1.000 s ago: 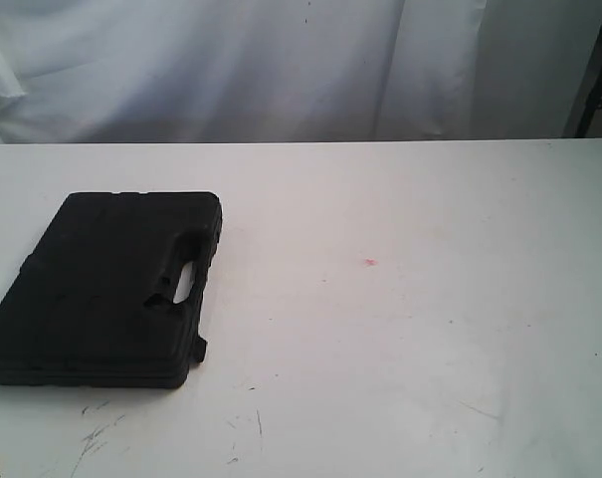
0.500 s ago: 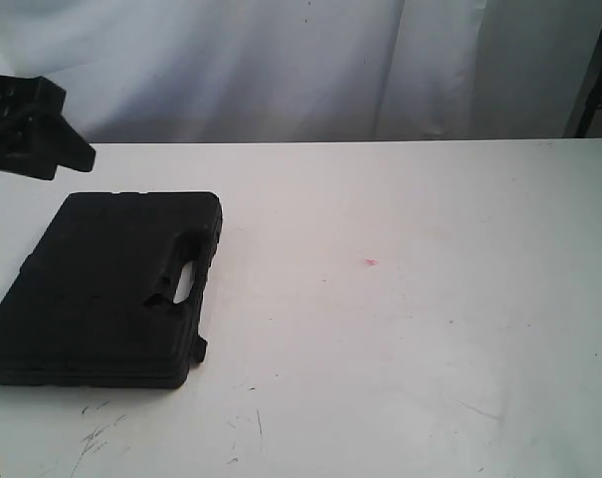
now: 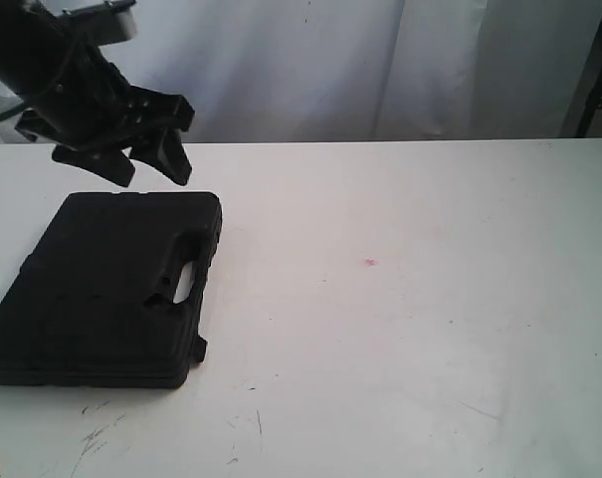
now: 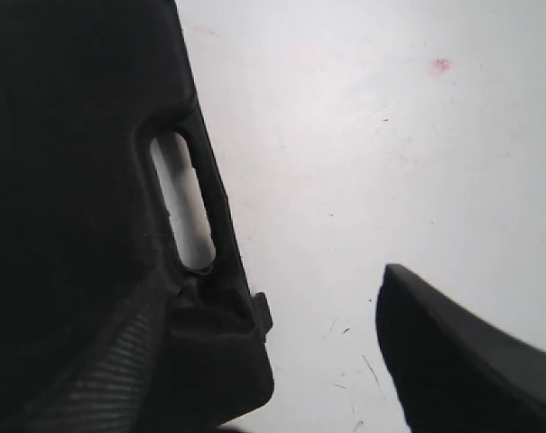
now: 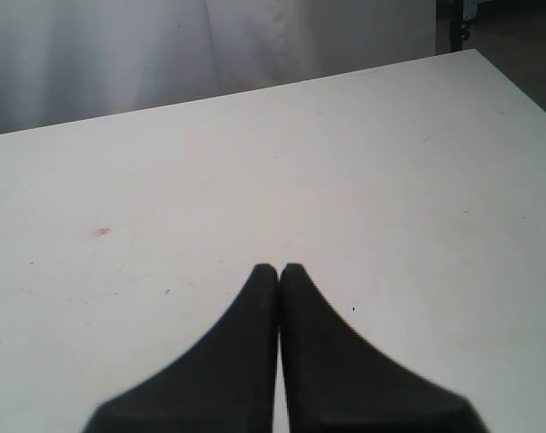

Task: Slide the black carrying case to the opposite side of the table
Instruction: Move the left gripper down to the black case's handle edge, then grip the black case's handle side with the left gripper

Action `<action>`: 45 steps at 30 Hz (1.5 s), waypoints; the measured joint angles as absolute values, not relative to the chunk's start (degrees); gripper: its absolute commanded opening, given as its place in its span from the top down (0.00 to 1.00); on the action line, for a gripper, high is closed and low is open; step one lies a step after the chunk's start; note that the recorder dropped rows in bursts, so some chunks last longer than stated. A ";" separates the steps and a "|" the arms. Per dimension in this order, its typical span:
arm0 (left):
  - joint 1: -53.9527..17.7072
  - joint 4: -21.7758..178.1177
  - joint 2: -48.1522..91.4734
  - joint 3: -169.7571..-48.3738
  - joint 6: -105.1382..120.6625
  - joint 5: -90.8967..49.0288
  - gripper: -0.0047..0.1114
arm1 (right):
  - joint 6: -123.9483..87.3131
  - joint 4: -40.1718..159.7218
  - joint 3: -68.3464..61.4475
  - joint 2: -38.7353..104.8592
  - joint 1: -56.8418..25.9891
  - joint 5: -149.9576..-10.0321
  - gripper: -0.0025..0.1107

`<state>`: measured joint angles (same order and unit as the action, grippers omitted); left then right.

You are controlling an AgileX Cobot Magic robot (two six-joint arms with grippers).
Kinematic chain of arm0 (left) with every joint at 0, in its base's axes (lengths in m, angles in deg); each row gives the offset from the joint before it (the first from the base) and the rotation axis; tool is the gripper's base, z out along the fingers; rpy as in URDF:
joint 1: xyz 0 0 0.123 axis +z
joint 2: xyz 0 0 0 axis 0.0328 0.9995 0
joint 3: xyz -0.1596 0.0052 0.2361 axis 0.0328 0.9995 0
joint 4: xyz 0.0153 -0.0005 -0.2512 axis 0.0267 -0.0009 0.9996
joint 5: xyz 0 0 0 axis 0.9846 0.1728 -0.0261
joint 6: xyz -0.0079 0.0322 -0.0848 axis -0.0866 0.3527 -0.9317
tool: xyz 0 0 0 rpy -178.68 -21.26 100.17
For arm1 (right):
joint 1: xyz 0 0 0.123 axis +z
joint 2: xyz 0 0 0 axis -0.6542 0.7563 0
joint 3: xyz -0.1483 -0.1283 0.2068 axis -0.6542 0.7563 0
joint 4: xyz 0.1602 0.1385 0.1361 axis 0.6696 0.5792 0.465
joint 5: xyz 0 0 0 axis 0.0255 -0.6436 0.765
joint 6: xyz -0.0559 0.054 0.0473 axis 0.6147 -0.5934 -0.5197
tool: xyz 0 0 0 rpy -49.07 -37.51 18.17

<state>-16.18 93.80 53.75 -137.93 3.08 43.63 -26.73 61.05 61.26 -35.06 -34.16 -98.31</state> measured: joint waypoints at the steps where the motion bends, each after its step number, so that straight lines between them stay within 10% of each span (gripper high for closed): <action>1: -16.77 93.80 54.71 -138.06 2.79 43.63 0.41 | -26.73 61.05 61.26 -35.06 -34.16 -98.31 0.98; 45: -19.07 94.32 73.66 -138.42 -1.76 38.69 0.41 | -26.73 61.05 61.26 -35.06 -34.16 -98.31 0.98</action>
